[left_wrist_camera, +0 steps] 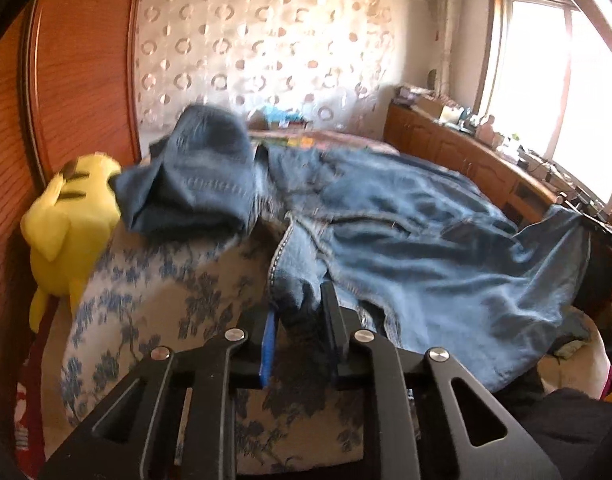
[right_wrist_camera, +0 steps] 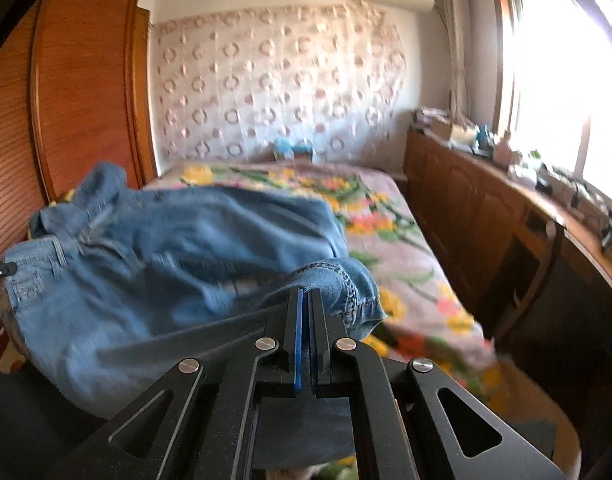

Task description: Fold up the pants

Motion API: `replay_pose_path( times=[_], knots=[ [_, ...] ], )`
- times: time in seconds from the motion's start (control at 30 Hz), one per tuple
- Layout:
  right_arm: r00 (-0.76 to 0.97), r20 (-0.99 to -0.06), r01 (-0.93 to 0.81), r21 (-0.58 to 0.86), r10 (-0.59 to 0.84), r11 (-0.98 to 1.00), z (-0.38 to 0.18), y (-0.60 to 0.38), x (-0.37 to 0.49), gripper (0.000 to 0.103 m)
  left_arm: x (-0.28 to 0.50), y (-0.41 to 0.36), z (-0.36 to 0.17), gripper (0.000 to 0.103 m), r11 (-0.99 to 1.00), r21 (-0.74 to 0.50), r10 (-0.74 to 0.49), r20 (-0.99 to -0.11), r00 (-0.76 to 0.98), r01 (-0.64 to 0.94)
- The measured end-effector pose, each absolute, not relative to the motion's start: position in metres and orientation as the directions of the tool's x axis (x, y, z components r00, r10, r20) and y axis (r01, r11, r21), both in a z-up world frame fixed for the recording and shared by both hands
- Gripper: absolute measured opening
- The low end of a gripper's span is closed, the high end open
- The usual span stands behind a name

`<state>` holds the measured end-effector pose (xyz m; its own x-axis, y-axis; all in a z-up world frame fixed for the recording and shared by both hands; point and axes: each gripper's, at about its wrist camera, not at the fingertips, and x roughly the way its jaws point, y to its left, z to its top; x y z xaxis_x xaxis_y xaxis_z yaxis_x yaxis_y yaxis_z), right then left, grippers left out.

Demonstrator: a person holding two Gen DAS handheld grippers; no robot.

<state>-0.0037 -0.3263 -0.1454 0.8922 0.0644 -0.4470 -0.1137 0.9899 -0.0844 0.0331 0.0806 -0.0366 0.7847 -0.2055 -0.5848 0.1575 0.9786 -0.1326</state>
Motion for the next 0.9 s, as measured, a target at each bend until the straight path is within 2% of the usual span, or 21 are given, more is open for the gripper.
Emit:
replay_pose_path(
  times=[0.13, 0.23, 0.47, 0.57, 0.67, 0.73, 0.9],
  knots=[
    [0.911, -0.406, -0.124, -0.113, 0.068, 0.986, -0.131, -0.316, 0.015, 0.002, 0.043, 0.077, -0.018, 0.021, 0.978, -0.118, -0.209, -0.546, 0.811, 0.172],
    [0.908, -0.414, -0.132, -0.128, 0.067, 0.983, -0.135, -0.308, 0.045, 0.002, 0.056, 0.077, -0.01, 0.021, 0.98, -0.103, -0.198, -0.531, 0.824, 0.17],
    [0.821, -0.551, -0.235, -0.086, 0.15, 0.968, -0.183, -0.296, 0.095, 0.002, 0.08, 0.071, -0.017, 0.02, 0.985, -0.071, -0.169, -0.553, 0.816, 0.155],
    [0.788, -0.592, -0.258, -0.067, 0.17, 0.964, -0.202, -0.295, 0.094, 0.006, 0.077, 0.066, -0.023, 0.02, 0.986, -0.058, -0.162, -0.561, 0.812, 0.157],
    [0.789, -0.584, -0.252, -0.026, 0.19, 0.967, -0.203, -0.311, 0.076, 0.02, 0.075, 0.062, -0.026, 0.021, 0.985, -0.055, -0.165, -0.564, 0.81, 0.162],
    [0.797, -0.576, -0.236, -0.016, 0.184, 0.972, -0.202, -0.321, 0.063, 0.041, 0.073, 0.061, -0.028, 0.021, 0.985, -0.056, -0.168, -0.566, 0.807, 0.165],
    [0.809, -0.575, -0.171, -0.038, 0.118, 0.985, -0.202, -0.337, 0.034, 0.045, 0.071, 0.057, -0.03, 0.021, 0.984, -0.057, -0.171, -0.569, 0.804, 0.169]
  ],
)
